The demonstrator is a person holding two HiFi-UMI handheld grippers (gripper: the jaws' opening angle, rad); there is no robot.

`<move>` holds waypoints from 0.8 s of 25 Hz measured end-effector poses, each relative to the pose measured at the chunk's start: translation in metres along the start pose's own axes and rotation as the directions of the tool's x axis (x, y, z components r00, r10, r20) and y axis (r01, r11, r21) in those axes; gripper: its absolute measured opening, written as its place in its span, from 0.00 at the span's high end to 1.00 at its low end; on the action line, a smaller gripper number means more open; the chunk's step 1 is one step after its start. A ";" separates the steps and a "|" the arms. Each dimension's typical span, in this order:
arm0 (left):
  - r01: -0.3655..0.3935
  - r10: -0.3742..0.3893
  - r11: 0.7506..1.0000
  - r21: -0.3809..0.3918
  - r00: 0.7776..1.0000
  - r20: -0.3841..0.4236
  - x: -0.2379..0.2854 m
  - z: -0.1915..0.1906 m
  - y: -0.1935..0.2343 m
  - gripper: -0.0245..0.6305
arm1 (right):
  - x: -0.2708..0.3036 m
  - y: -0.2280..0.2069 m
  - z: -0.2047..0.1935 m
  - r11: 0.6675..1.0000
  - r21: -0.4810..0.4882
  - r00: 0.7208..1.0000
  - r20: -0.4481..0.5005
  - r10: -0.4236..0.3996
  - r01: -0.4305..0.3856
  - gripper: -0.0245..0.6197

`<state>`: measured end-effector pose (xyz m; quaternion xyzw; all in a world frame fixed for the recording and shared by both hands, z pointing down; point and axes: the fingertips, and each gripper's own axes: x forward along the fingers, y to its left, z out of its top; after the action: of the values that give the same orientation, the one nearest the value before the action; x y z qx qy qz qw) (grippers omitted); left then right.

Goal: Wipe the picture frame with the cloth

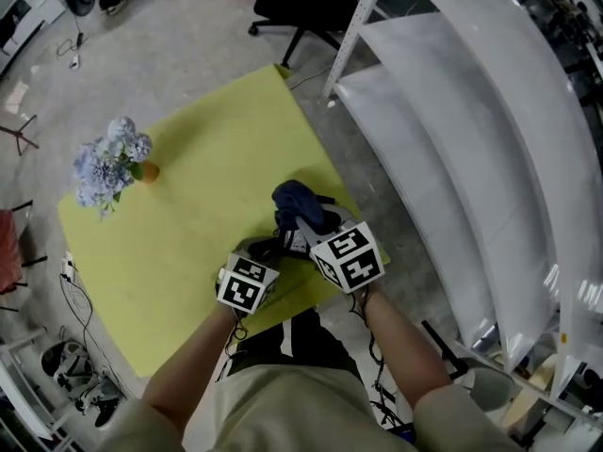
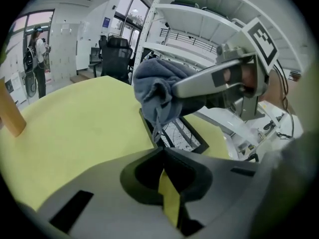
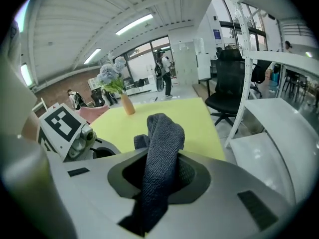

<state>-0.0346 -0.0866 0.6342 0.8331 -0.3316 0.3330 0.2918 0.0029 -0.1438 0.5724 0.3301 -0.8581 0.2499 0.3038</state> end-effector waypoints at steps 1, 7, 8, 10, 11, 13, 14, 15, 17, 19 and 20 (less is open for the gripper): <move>-0.002 0.002 1.000 0.005 1.000 0.002 0.000 -0.001 -0.001 0.95 | 0.006 0.005 -0.004 1.000 0.003 1.000 -0.010 0.014 -0.014 0.83; 0.011 -0.011 1.000 -0.003 1.000 0.024 0.000 -0.002 0.000 0.95 | 0.034 0.019 -0.040 0.998 0.005 0.993 -0.107 0.057 -0.057 0.83; 0.016 -0.015 1.000 -0.007 1.000 0.026 0.001 -0.002 0.001 0.95 | 0.035 0.018 -0.045 0.998 -0.001 0.991 -0.122 0.054 -0.055 0.83; 0.017 -0.017 1.000 -0.010 1.000 0.025 0.001 -0.003 0.001 0.95 | 0.033 0.015 -0.054 0.999 -0.023 0.988 -0.153 0.034 -0.038 0.83; 0.014 -0.014 1.000 -0.005 1.000 0.023 0.001 -0.003 0.002 0.95 | 0.031 0.013 -0.059 0.999 -0.030 0.986 -0.165 0.024 -0.029 0.83; 0.007 -0.008 1.000 0.018 1.000 0.018 0.000 -0.003 0.001 0.95 | 0.025 0.007 -0.068 1.000 -0.029 0.984 -0.178 0.003 -0.009 0.84; 0.007 -0.007 0.999 0.034 1.000 0.016 0.000 -0.003 0.000 0.95 | 0.021 0.003 -0.071 0.999 -0.033 0.983 -0.181 -0.012 0.006 0.84; 0.009 -0.009 0.999 0.049 1.000 0.014 0.000 -0.002 -0.001 0.95 | 0.017 -0.002 -0.073 0.999 -0.040 0.983 -0.183 -0.031 0.024 0.84; 0.015 -0.016 0.998 0.066 1.000 0.009 0.001 -0.002 -0.001 0.95 | 0.005 -0.013 -0.080 0.997 -0.043 0.978 -0.195 -0.073 0.066 0.84; 0.025 -0.025 0.998 0.054 1.000 0.010 0.001 -0.002 0.000 0.95 | -0.006 -0.025 -0.083 0.993 -0.027 0.974 -0.192 -0.117 0.114 0.84; 0.032 -0.032 0.999 0.033 0.999 0.013 0.001 -0.002 0.000 0.95 | -0.011 -0.031 -0.082 0.990 -0.019 0.973 -0.179 -0.144 0.143 0.84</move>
<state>-0.0348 -0.0858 0.6363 0.8452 -0.3147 0.3282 0.2810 0.0614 -0.1082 0.6284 0.3663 -0.8018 0.2535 0.3983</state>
